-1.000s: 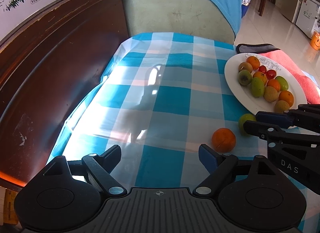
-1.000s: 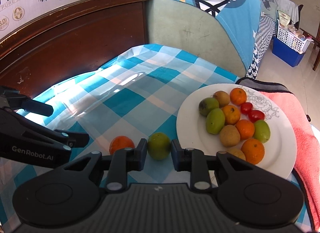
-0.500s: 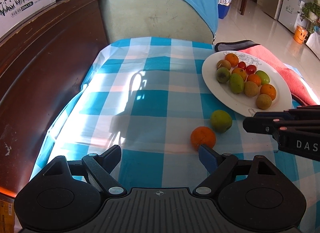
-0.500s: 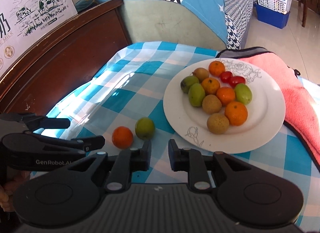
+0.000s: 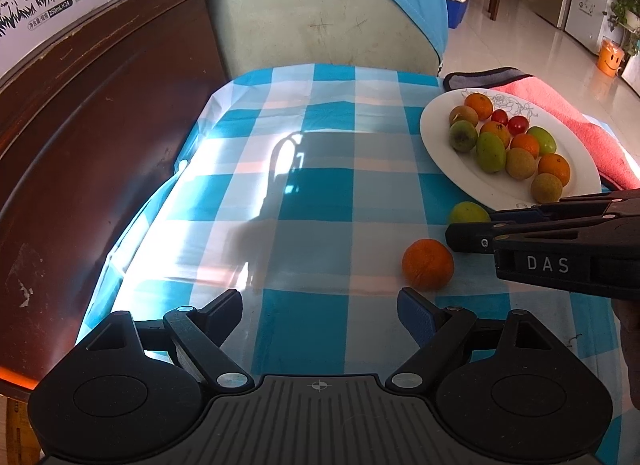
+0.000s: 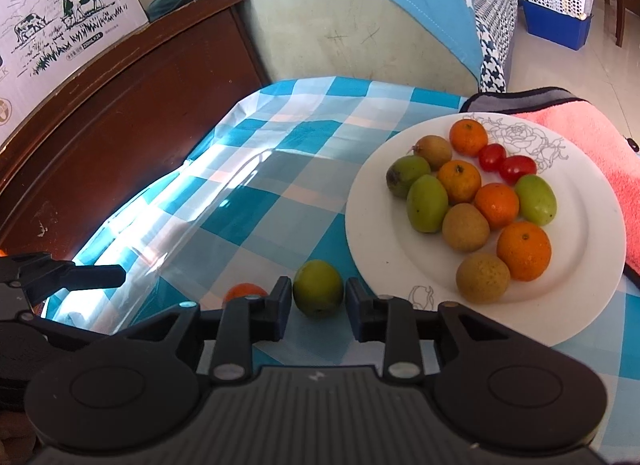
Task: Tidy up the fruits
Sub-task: 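Lower the left gripper onto the tangerine and close it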
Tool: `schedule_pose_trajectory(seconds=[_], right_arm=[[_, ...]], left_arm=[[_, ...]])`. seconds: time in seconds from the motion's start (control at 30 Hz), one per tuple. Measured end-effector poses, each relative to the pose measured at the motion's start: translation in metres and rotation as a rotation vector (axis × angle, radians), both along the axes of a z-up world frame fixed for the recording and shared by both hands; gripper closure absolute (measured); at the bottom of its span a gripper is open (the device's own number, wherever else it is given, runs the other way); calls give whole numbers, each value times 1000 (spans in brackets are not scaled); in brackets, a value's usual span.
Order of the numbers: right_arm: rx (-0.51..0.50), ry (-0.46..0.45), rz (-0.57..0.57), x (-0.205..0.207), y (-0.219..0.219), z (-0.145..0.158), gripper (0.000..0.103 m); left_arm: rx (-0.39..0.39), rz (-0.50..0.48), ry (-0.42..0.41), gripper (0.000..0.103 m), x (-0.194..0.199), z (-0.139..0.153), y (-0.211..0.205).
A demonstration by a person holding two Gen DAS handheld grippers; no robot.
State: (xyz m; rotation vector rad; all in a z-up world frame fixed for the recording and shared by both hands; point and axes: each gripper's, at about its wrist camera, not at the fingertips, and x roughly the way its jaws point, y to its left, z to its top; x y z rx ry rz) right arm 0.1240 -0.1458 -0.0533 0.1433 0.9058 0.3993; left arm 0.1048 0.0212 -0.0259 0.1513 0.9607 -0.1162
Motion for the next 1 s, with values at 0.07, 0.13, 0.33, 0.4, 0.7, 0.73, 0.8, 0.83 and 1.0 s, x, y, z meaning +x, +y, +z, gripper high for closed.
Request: schedule_pose_trajectory(seconds=[0.07, 0.13, 0.33, 0.4, 0.7, 0.73, 0.8, 0.83, 1.0], right_arm=[[-19, -15, 4, -1, 4, -1, 71], [-21, -14, 8, -2, 4, 0, 74], [-24, 5, -15, -13, -13, 12, 74], [-30, 22, -31, -18, -22, 13, 74], [-20, 52, -51, -35, -43, 16, 74], [-20, 54, -49, -37, -43, 16, 74], [-28, 58, -46, -39, -44, 15, 74], [-30, 60, -44, -39, -44, 15, 74], [-33, 69, -50, -40, -45, 13, 74]], left_arm=[[-3, -3, 1, 17, 0, 0, 0], [-8, -7, -1, 17, 0, 0, -1], [-72, -50, -13, 17, 0, 3, -8], [-91, -71, -18, 17, 0, 2, -14], [-115, -112, -58, 18, 4, -6, -34], [-117, -114, -61, 19, 4, -6, -35], [-119, -120, -61, 20, 5, -8, -37], [-119, -122, -62, 20, 5, -9, -38], [-100, -139, -59, 35, 6, -15, -41]])
